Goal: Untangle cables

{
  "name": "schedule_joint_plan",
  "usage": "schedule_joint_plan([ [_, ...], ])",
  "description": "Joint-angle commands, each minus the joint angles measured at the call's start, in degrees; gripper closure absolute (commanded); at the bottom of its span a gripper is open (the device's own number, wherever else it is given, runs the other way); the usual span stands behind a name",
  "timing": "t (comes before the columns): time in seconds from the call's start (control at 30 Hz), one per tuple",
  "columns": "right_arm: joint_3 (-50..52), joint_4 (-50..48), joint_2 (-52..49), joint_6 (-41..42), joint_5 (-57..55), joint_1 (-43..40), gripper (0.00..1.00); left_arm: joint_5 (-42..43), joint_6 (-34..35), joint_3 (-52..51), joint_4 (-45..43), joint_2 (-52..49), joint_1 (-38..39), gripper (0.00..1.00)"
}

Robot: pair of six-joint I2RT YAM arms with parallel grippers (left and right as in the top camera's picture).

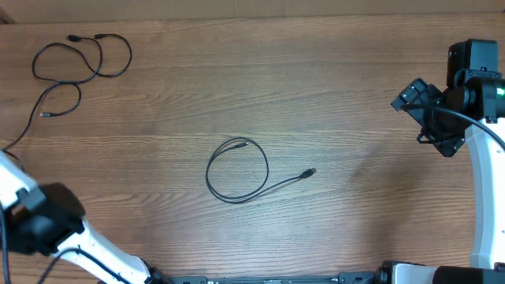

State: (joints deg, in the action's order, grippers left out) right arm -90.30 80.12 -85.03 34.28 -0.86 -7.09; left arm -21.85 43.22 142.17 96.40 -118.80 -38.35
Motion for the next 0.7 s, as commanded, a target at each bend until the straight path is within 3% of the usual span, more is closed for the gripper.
schedule_joint_plan([
  [0.0, 0.28, -0.31, 0.04, -0.07, -0.57, -0.07, 0.00, 9.92, -0.92, 0.66, -1.79, 9.53, 0.13, 0.96],
  [0.17, 0.28, -0.31, 0.04, -0.07, -0.57, -0.04, 0.00, 21.94, -11.96, 0.66, -5.75, 14.53, 0.13, 0.96],
  [0.4, 0.28, -0.31, 0.04, -0.07, -0.57, -0.07, 0.00, 23.30, -12.15, 0.66, -8.00, 20.17, 0.13, 0.96],
  [0.67, 0.28, -0.31, 0.04, -0.07, -0.57, -0.04, 0.00, 22.01, -12.15, 0.57, -6.16, 19.78, 0.13, 0.96],
])
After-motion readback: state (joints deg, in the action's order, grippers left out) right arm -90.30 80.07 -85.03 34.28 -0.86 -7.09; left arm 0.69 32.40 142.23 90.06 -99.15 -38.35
